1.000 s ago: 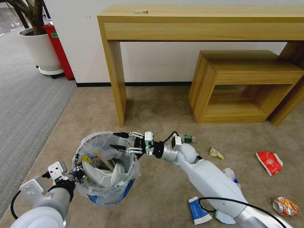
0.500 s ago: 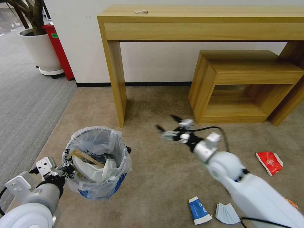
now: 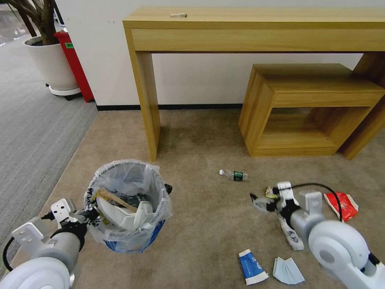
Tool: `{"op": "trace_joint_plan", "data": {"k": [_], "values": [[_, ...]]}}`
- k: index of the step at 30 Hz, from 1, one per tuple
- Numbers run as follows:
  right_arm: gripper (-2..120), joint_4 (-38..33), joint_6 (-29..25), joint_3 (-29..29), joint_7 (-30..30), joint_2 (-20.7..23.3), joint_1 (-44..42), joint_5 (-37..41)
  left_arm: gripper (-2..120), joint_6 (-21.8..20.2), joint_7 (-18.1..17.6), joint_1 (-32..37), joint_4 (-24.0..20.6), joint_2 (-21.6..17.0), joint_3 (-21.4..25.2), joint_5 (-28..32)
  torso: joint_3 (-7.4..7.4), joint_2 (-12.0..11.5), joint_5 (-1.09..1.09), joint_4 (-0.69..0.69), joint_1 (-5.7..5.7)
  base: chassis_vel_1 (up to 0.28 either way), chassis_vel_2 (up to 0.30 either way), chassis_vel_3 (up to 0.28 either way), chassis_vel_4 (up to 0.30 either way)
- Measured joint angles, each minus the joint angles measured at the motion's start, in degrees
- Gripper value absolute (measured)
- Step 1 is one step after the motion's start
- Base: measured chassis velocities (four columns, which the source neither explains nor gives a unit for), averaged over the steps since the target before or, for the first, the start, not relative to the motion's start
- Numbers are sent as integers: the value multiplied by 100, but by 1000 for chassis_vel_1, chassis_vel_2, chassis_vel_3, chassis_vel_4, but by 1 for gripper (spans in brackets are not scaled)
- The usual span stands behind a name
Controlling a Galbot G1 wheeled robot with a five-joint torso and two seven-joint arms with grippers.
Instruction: Pick up the trash bin and place the garbage on the floor into it.
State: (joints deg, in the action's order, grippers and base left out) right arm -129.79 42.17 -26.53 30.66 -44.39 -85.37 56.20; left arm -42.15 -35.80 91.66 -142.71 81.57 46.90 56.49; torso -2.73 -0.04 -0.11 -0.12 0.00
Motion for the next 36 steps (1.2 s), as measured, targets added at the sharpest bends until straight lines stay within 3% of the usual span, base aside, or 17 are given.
{"op": "trace_joint_plan", "data": {"k": [3, 9, 18, 25, 36], "values": [[100, -9, 73, -51, -5, 16, -302, -24, 1, 4, 18, 12, 48, 2, 9, -57, 0, 0, 0, 0, 0, 0, 0, 0, 0], [100, -109, 63, -222, -655, 40, -742, -267, 1, 8, 29, 18, 126, -41, 59, -120, 0, 0, -1, 0, 0, 0, 0, 0, 0], [100, -254, -65, -421, -865, -225, -734, -486, 1, 410, 51, 21, 417, -121, -7, -690, 0, 0, -1, 0, 0, 0, 0, 0, 0], [100, -298, -405, -515, -1097, -329, -679, -912, 1, 476, 115, 30, 472, -147, -71, -764, 0, 0, -2, 0, 0, 0, 0, 0, 0], [100, -325, -467, -505, -1180, -468, -680, -1021, 1, 504, 377, 29, 512, -255, -100, -922, 0, 0, -1, 0, 0, 0, 0, 0, 0]]}}
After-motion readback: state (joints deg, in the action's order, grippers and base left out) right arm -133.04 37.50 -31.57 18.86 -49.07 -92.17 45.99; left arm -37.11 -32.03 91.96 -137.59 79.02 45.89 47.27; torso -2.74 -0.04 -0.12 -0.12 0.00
